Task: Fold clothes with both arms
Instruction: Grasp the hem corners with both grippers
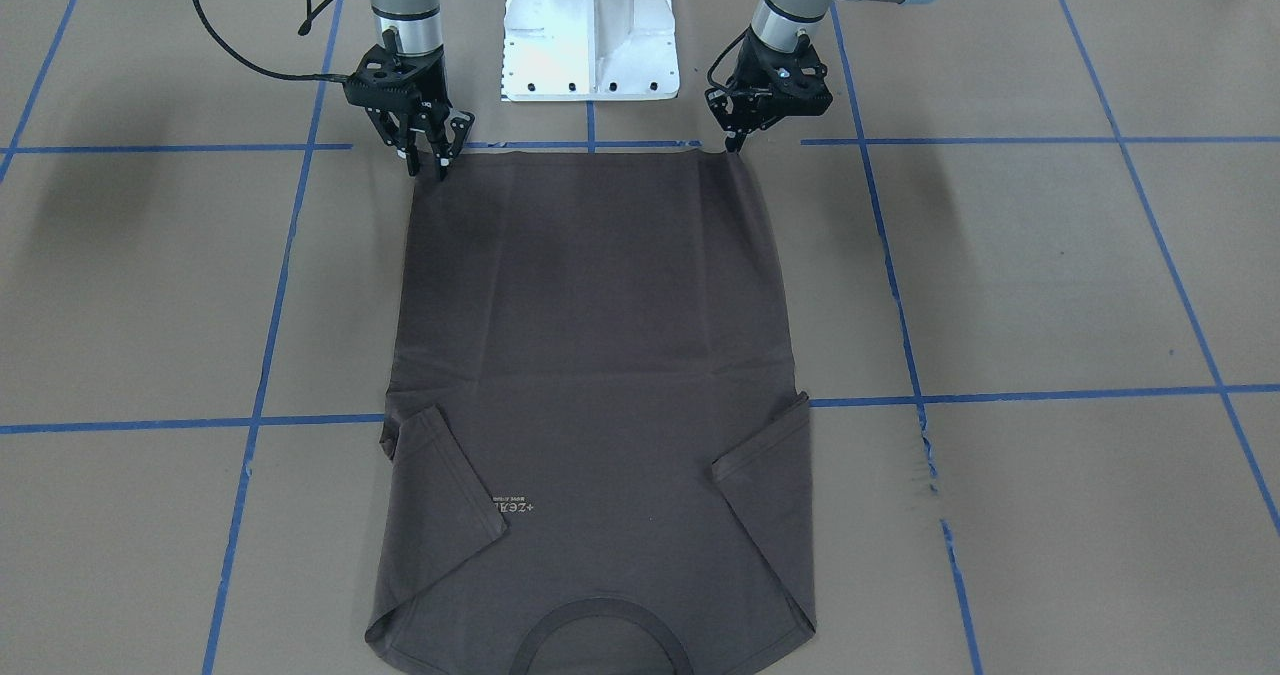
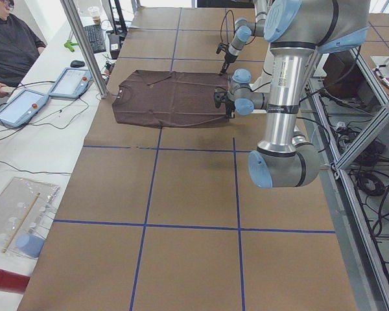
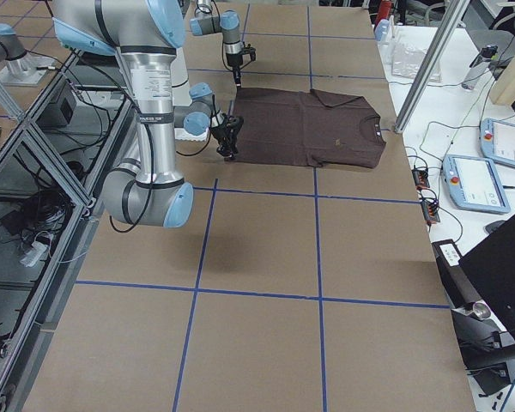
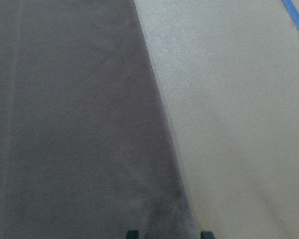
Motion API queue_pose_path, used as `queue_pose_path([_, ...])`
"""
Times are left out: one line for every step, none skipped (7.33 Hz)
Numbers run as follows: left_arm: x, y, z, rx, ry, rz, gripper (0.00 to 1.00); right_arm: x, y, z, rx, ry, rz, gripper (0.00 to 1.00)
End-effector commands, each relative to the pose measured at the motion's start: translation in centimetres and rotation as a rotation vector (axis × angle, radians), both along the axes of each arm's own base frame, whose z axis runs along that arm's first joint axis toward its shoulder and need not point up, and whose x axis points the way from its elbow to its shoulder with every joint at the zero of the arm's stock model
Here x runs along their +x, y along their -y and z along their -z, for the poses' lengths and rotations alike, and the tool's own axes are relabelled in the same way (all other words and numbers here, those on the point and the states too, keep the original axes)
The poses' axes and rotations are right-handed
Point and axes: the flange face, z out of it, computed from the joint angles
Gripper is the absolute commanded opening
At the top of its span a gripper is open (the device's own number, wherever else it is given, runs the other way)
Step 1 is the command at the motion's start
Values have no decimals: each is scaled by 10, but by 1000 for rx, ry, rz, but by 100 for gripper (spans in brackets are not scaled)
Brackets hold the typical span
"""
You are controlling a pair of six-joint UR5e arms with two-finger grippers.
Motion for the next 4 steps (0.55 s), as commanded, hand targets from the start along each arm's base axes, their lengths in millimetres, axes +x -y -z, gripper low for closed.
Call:
queue_pose_path([0,-1,1,1,-3,0,0,-2,-4,0,-5,4,0,0])
queue_pose_path([-2,0,2,2,-5,1,0,-2,-4,3,-5,9,0,0])
queue_pose_path([-1,-1,3,2,-6,0,0,-2,-4,3,-6,10,1,0])
queue_pose_path([-1,-1,3,2,-5,0,0,-1,-3,6,-5,16,2,0])
